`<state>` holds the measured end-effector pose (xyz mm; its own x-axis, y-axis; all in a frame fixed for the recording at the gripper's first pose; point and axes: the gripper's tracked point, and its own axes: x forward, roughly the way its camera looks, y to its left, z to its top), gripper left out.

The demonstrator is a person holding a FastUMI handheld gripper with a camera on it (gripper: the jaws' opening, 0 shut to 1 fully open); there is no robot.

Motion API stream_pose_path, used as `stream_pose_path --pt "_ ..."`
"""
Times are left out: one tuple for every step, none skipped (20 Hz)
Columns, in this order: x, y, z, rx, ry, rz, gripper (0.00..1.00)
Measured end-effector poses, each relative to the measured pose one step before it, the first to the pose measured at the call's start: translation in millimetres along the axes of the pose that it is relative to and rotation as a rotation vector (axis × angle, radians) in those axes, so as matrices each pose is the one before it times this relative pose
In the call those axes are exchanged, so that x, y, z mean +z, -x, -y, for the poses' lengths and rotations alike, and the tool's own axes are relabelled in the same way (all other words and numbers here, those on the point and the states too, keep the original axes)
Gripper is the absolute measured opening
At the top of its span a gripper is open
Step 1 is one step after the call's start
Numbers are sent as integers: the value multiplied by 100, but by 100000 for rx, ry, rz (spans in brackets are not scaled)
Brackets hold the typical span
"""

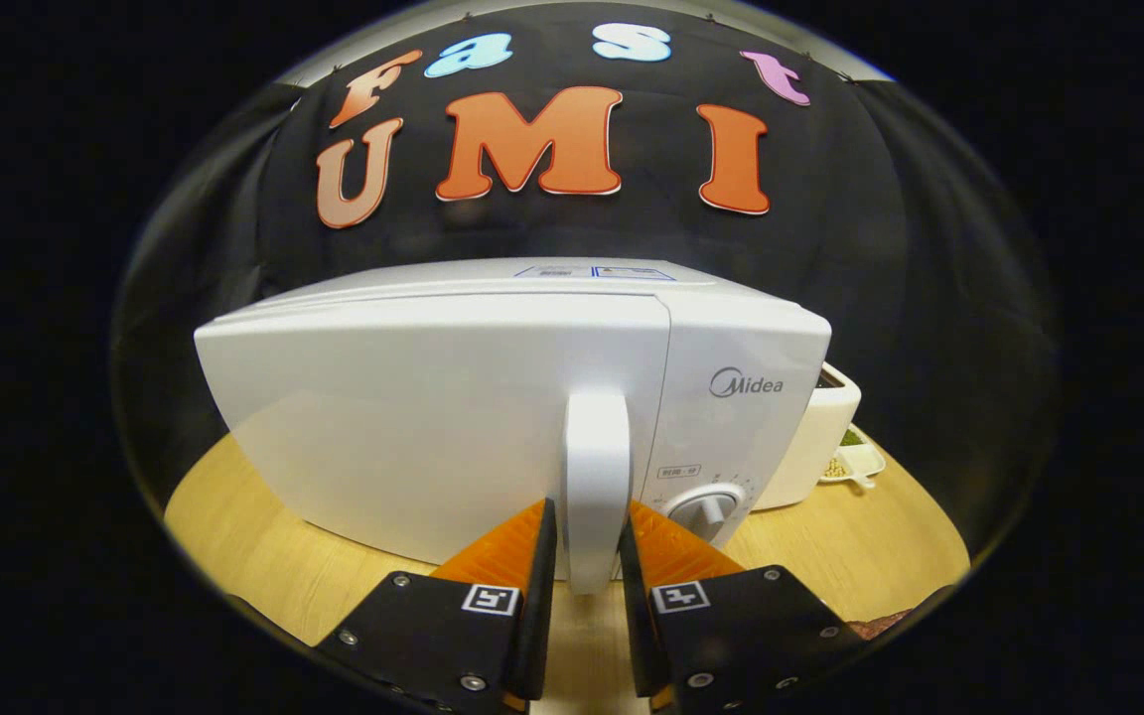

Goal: Open the microwave, put the food inside, and close the microwave door.

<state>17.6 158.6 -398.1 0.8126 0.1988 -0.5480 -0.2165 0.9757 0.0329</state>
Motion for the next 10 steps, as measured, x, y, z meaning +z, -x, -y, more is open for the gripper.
stream_pose_path --pt "51 -29 108 -342 -925 123 30" --pt "-59 -132 5 79 -2623 -1299 25" --pt "-83 132 -72 469 -1742 -695 23" --pt "21 135 -108 606 159 -328 20" --pt "84 71 0 263 971 86 19" --pt "-42 34 27 -111 860 241 15" --pt "39 45 55 -416 -427 -99 14" --pt "-101 23 62 -535 -1623 -1328 11" --pt "-205 -14 34 -942 -1305 -1021 11" --pt "-3 105 22 -982 25 -615 9"
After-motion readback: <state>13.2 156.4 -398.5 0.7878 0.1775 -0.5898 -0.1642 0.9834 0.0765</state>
